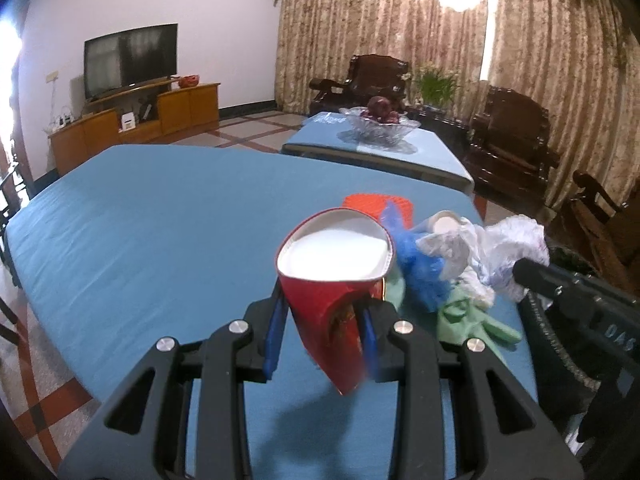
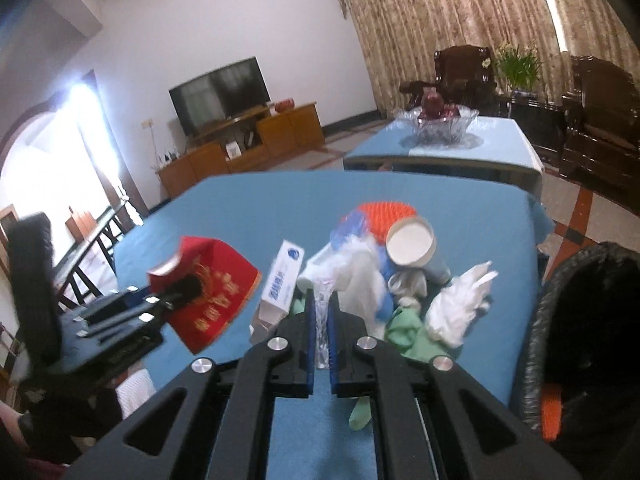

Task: Collect trash
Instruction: 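Drop the tissues and red packet into the bin with both grippers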

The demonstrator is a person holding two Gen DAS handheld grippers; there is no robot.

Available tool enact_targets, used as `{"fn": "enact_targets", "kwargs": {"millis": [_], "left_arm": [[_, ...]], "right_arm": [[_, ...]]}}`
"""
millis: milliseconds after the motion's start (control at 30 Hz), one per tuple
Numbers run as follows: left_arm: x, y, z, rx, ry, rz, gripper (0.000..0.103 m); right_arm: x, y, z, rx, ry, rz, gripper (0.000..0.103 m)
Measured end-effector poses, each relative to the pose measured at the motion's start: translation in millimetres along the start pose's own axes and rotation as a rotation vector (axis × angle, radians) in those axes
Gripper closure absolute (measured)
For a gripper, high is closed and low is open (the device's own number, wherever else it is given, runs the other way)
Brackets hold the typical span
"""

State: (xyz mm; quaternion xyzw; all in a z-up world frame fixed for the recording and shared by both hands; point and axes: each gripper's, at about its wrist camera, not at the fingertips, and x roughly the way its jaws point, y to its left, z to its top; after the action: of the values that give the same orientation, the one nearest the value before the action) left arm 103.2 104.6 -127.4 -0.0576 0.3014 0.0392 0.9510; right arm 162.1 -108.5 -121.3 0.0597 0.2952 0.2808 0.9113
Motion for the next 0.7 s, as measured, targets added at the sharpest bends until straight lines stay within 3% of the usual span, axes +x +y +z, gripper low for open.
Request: {"fn": "enact_targets", "kwargs": {"millis": [233, 700], "left_arm": [[-3.0, -37.6, 11.1, 0.042, -0.021, -0.071, 0.072], [21.4, -190.3, 14.3, 0.182, -0.013, -0.346, 0.072]], "right_arm": [[-45.6, -13.3, 8.3, -0.001, -0.068, -0.054, 0.098], [-131.3, -110.3, -11.0, 0.125, -0.141, -0.368, 0.098]]}}
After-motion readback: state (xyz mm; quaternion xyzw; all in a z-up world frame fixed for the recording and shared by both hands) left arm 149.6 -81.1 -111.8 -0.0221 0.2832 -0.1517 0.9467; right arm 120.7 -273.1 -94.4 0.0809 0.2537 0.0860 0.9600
